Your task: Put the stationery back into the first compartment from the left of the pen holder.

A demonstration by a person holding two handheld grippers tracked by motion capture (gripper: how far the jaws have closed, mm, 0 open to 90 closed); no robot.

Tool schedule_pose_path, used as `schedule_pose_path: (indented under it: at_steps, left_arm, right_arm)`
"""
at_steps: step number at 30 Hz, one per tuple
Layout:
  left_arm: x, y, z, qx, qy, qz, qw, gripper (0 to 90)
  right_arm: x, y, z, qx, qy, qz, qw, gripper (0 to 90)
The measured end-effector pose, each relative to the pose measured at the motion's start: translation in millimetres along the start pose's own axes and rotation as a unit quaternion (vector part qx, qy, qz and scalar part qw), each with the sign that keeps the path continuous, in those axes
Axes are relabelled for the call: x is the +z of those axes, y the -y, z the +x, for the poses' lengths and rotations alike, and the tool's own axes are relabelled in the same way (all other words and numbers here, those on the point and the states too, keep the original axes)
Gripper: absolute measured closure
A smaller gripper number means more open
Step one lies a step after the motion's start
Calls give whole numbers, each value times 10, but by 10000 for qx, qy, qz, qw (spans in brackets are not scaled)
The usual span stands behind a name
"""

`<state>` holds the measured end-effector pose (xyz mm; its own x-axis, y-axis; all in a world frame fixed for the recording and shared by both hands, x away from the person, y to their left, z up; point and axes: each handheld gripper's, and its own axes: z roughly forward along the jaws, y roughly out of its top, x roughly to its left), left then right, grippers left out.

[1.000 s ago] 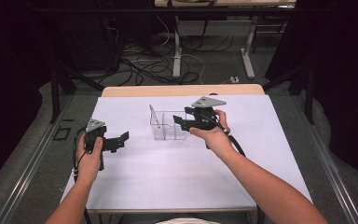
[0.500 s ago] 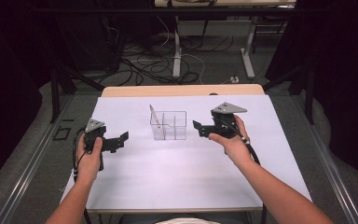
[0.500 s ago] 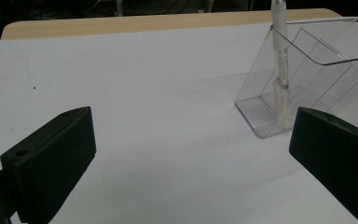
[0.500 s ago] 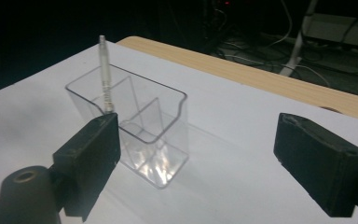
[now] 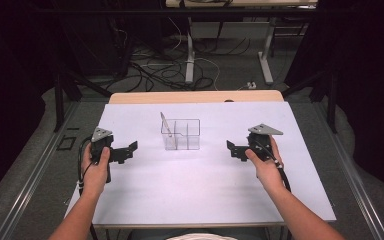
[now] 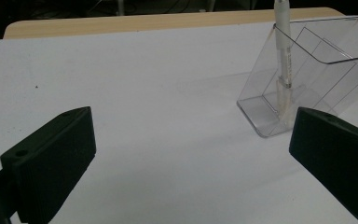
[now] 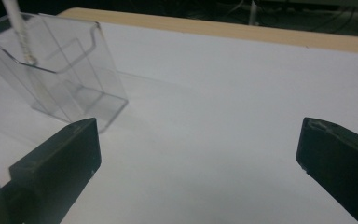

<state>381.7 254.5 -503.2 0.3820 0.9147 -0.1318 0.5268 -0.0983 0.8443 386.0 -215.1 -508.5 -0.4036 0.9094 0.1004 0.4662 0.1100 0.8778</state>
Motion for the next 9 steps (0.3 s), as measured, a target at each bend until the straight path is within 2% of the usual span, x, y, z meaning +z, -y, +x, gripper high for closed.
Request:
schedule_pose_path:
  at_steps: [5,8,9]
  left_arm:
    - [1,-3,-3,11,8,5,10000,1]
    - [0,-16,-10,-21,32,-6,10000,1]
    - [1,-18,-9,-15,38,-24,10000,1]
  right_arm:
    - [-50,152,-184,229,409,158,9988,0]
    - [-69,186,-269,392,606,213,9972,0]
    - [-75,186,-290,376,665,226,9968,0]
